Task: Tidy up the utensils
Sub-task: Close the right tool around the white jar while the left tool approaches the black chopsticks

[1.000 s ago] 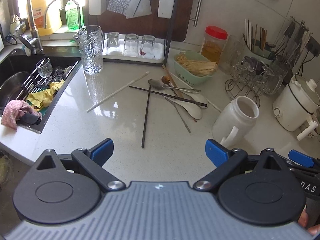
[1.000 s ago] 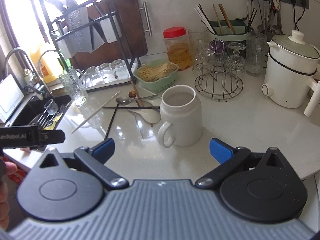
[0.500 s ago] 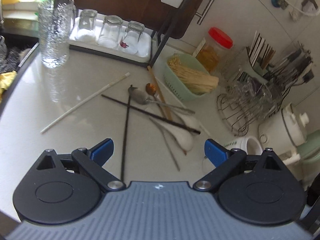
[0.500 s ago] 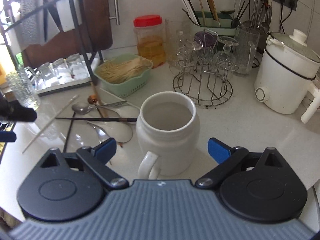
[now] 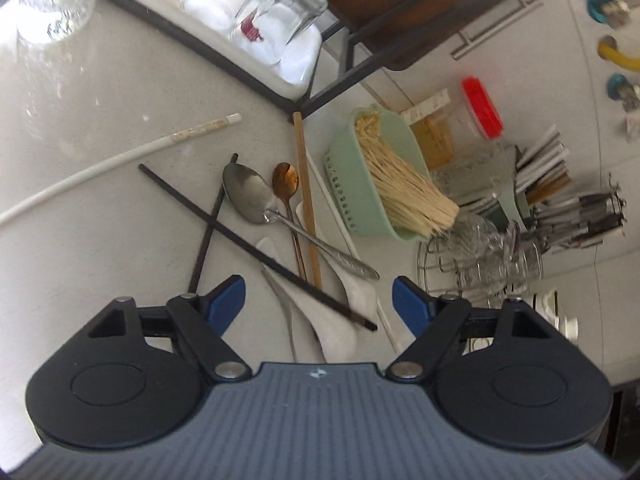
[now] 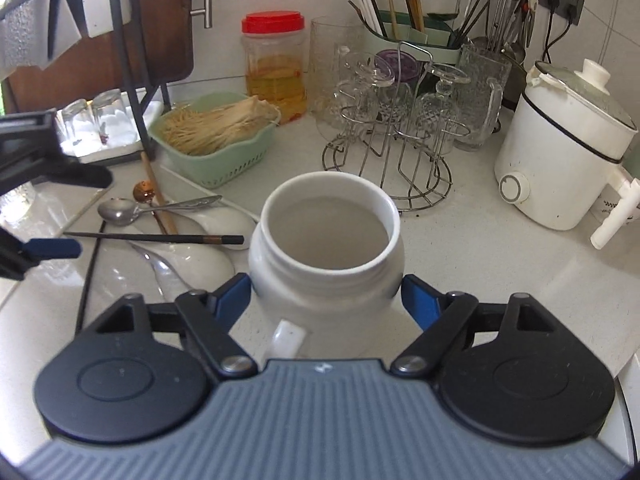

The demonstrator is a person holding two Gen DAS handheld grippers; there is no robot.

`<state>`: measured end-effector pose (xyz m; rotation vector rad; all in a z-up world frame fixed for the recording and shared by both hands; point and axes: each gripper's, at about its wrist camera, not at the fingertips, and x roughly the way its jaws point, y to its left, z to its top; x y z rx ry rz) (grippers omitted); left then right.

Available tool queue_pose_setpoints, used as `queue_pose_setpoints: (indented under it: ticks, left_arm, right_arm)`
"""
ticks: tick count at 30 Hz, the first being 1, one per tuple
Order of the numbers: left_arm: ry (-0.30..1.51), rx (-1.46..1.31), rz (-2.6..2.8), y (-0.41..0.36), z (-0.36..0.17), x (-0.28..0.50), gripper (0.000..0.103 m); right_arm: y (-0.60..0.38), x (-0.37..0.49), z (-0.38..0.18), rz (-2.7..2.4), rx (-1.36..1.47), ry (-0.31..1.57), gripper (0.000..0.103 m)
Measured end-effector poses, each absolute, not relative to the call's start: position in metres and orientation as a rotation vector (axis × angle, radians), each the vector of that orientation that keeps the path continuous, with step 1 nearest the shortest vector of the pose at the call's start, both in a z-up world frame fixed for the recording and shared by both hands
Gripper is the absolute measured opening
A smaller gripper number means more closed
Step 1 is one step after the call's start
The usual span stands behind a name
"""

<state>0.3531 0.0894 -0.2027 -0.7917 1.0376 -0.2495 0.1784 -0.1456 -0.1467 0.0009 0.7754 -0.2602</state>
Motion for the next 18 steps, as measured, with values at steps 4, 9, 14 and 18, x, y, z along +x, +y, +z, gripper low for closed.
queue_pose_setpoints:
  ticks: [4,9,14,18]
  left_arm:
    - [1.067,-0.836,-0.201,0.089,-0.219,0.37,0.075]
    - [1.096,-0.896,-0.143,0.093,-0.236,0.379,0.06]
    - [1.06,-0.892,-0.063,0.094,-0.235,0.381,0.054]
    - [1.06,-0.912,0.048,0.1,-0.231,0.382,0.05]
  right_arm:
    - [-0.147,0.178,-0.146,-0.265,0.013,0.777,0.084]
    - [-0.146,0.178,-0.146,-0.26,0.013,0.779,0.084]
    - [-0.145,0.176,-0.146,-0.255,0.01,0.777,0.084]
    - [-0.144,0.178,-0.146,-0.257,0.008,0.783,0.084]
